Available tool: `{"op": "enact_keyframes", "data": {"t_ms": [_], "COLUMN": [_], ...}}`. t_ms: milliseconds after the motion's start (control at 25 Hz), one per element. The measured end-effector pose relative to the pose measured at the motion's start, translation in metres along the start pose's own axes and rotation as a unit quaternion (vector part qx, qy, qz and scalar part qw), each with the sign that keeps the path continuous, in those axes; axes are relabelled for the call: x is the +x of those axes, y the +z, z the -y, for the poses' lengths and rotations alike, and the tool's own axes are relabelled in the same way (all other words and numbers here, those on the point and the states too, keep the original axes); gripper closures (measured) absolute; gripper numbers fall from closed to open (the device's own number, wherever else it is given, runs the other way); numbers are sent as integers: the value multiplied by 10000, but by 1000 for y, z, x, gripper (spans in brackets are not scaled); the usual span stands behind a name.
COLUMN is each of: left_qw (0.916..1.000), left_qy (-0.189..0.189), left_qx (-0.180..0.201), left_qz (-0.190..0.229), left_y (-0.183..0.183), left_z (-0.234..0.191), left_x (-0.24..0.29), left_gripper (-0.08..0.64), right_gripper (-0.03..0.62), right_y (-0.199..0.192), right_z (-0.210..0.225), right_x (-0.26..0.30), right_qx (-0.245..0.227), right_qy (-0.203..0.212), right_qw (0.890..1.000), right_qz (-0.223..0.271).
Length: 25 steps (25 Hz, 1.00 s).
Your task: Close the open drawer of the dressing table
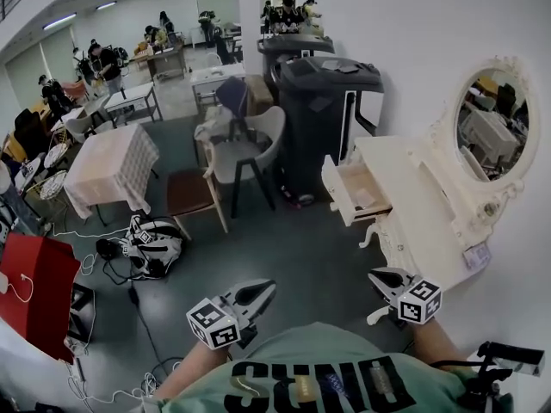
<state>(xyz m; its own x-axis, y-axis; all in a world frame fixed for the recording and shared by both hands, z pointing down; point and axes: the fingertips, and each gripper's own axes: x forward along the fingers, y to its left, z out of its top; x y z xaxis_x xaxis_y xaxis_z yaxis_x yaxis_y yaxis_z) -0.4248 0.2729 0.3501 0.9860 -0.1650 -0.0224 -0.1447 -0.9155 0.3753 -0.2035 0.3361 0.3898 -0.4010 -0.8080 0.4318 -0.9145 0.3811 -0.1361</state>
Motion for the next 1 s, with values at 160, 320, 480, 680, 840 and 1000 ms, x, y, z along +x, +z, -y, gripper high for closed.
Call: {"op": "enact_keyframes", "data": {"t_ms": [160, 320, 480, 680, 840, 1000], "left_qw": [9999, 9994, 9984, 9954, 9916, 9890], "left_qy": [115, 272, 511, 944, 1225, 1382], "left_qx": [-122, -204, -225, -119, -151, -92], "left_qz": [38, 45, 6, 145, 376, 512], "left_y": [4, 3, 4, 17, 34, 45], "left_z": [-28, -46, -57, -82, -98, -111], "left_x": [-7, -5, 12, 45, 90, 147], "left_gripper": [552, 552, 552, 552, 552, 552], "right_gripper": [580, 580, 580, 580, 580, 580], "right_y": [7, 13, 17, 36, 71, 91], "right_z": [3, 16, 42, 91, 144, 202], "right_x": [29, 49, 70, 101, 115, 119], "right_qx": [-79, -81, -99, -320, -579, -922], "right_qy": [100, 222, 500, 972, 1256, 1406], "right_qw": [9998, 9995, 9984, 9946, 9903, 9856], "right_qz": [-170, -220, -242, -197, -135, -175]}}
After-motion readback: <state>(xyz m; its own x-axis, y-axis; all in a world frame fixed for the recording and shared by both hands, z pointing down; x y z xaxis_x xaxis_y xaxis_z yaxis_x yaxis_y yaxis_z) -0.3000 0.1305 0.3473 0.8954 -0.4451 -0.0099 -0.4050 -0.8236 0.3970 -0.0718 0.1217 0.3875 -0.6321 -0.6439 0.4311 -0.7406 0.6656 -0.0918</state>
